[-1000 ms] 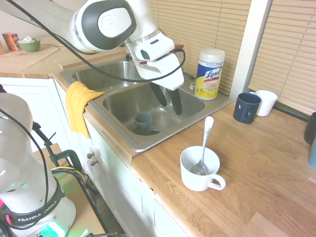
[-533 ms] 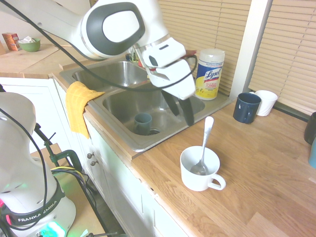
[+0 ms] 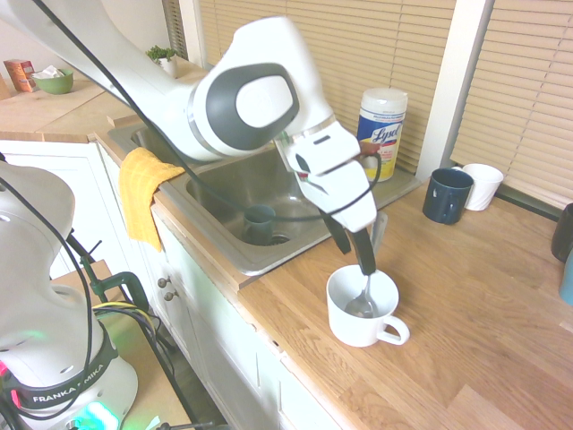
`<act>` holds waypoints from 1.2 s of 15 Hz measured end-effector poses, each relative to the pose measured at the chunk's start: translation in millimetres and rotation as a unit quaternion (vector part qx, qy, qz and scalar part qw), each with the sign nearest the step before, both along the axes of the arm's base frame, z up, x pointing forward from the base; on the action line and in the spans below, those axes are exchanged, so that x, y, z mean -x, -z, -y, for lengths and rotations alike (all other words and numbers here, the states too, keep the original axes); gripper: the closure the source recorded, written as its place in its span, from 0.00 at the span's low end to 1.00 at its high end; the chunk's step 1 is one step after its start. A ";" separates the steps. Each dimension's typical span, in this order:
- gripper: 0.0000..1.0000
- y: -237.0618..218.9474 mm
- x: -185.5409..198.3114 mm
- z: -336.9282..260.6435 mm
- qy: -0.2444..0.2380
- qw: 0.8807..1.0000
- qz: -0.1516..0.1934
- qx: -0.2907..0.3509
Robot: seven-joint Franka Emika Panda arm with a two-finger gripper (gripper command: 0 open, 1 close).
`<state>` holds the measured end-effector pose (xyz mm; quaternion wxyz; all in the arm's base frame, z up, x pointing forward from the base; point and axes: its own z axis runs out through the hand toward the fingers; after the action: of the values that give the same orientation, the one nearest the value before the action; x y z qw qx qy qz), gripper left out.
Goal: Put the spoon into the sink
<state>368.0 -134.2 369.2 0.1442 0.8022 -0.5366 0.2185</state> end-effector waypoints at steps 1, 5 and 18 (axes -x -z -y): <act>1.00 2.5 -0.3 2.2 0.002 1.000 0.007 0.009; 1.00 5.9 0.0 3.4 0.009 0.999 0.029 0.033; 1.00 14.3 -4.4 -22.3 0.006 0.996 0.059 0.063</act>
<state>372.4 -111.9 354.9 0.1634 0.7738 -0.5345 0.2981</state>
